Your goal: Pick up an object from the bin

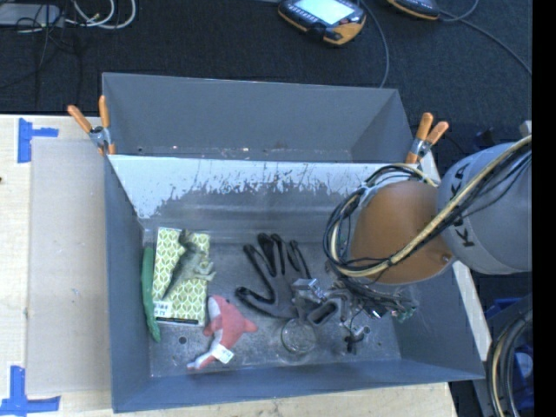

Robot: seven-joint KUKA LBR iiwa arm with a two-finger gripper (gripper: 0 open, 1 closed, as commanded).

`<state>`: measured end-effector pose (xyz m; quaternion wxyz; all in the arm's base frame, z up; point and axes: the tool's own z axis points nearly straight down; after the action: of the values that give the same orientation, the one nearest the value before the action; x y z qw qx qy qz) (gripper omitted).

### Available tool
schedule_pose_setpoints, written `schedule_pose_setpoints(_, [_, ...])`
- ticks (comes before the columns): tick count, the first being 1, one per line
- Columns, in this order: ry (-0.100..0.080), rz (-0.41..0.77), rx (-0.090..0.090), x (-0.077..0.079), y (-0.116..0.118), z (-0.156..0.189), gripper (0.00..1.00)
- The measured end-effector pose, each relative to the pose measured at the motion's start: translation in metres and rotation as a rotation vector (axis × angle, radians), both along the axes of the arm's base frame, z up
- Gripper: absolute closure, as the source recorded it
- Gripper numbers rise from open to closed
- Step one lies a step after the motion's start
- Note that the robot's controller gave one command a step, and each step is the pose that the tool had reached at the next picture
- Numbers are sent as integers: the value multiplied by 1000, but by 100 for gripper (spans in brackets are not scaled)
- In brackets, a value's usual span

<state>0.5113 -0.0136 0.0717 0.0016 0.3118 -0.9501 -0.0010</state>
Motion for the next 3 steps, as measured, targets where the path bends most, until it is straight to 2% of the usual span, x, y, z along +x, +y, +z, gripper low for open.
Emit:
schedule_pose_setpoints(1, [8,-40,0,-1,23,-2,0])
schedule_pose_setpoints(2, [-1,335,2,-38,-12,-2,100])
schedule_pose_setpoints(3, [-1,335,2,-38,-12,-2,100])
